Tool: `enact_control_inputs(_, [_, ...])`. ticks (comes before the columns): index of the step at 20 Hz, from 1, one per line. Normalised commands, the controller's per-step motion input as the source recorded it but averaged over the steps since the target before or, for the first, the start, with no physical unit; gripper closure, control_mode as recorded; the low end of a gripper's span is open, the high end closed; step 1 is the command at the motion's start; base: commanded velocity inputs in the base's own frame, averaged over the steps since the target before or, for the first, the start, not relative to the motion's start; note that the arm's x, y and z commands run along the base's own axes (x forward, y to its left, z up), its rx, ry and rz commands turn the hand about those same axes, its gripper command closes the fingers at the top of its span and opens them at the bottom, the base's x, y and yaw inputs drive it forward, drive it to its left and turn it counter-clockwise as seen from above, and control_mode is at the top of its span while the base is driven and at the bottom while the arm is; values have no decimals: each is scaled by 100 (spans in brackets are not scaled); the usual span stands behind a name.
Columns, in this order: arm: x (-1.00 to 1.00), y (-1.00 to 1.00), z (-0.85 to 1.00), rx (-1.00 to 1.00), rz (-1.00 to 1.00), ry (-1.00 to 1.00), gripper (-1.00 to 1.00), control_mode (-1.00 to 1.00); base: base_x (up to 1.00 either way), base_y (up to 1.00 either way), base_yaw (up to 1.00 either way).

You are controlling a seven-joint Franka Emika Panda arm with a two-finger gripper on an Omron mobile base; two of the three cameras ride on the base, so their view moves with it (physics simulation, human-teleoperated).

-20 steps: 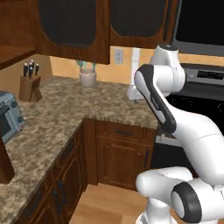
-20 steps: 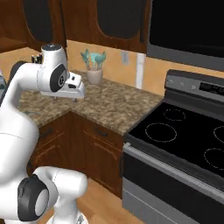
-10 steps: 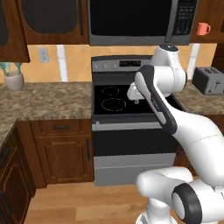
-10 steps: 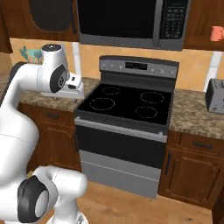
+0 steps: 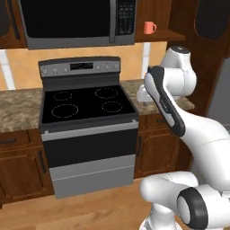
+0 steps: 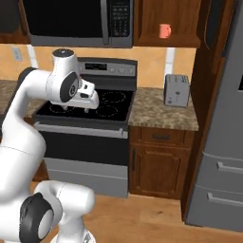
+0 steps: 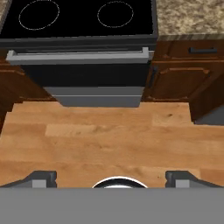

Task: Gather all objects into one cabinet and sort the glasses and bowls to opposite sides.

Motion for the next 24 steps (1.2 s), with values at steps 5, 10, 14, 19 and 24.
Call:
enact_control_inputs(5, [0, 0, 0, 0, 0, 0, -100, 100, 64, -32, -3])
enact_control_inputs(10, [0, 0, 0, 0, 0, 0, -100, 100, 80, -24, -5])
enact_control_inputs(14, [0, 0, 0, 0, 0, 0, -100, 100, 52, -36, -7])
enact_control_inputs(19, [0, 0, 0, 0, 0, 0, -100, 100, 35, -45, -7])
enact_control_inputs(24, [0, 0, 0, 0, 0, 0, -100, 100, 45, -44, -9])
